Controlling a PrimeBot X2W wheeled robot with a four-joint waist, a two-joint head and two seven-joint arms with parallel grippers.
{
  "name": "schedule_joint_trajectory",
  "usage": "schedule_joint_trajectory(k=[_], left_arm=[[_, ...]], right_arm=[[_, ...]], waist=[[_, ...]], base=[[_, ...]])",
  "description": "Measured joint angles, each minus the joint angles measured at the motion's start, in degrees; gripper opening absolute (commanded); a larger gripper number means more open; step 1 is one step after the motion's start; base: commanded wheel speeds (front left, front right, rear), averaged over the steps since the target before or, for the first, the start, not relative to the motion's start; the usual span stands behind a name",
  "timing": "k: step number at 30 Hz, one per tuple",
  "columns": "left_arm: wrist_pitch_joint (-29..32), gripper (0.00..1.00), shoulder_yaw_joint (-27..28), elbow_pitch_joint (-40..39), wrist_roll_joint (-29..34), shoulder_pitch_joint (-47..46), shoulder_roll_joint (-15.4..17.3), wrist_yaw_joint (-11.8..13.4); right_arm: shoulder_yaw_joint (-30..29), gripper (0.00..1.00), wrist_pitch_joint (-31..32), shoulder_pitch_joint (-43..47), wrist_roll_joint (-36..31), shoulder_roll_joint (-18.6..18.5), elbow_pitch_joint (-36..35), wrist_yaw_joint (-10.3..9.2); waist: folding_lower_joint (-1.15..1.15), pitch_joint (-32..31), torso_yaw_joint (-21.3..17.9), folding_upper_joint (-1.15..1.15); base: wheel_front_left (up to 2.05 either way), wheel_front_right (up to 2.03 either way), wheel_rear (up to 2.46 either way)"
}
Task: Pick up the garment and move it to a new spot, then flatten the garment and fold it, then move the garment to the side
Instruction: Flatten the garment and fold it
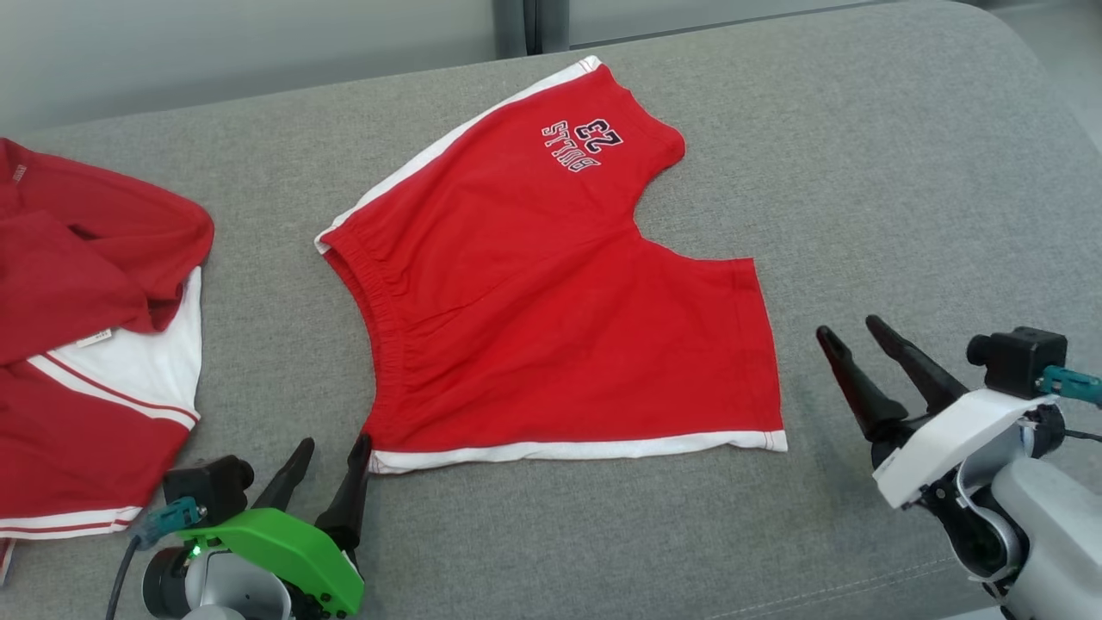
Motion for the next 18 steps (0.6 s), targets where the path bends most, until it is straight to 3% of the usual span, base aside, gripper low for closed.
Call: schedule_joint_trajectory(k=[5,18], left_arm=[[-0.7,1.0,-1.0,-1.6,1.0,0.0,-0.5,0.0],[-7.6,1.0,-3.2,-1.9,8.8,-0.2,-0.2,0.4]], right_arm=[[2.7,1.0,0.0,-0.6,-6.8,2.1,-1.4,-1.72],[2.8,1.0,0.0,-0.3,-12.7,7.0,-1.6,-5.24]], waist=[[0.0,-0.5,0.3,0.0],[0.0,-0.7,0.4,0.0]], base=[[0.0,0.0,0.0],[0.0,0.0,0.0]])
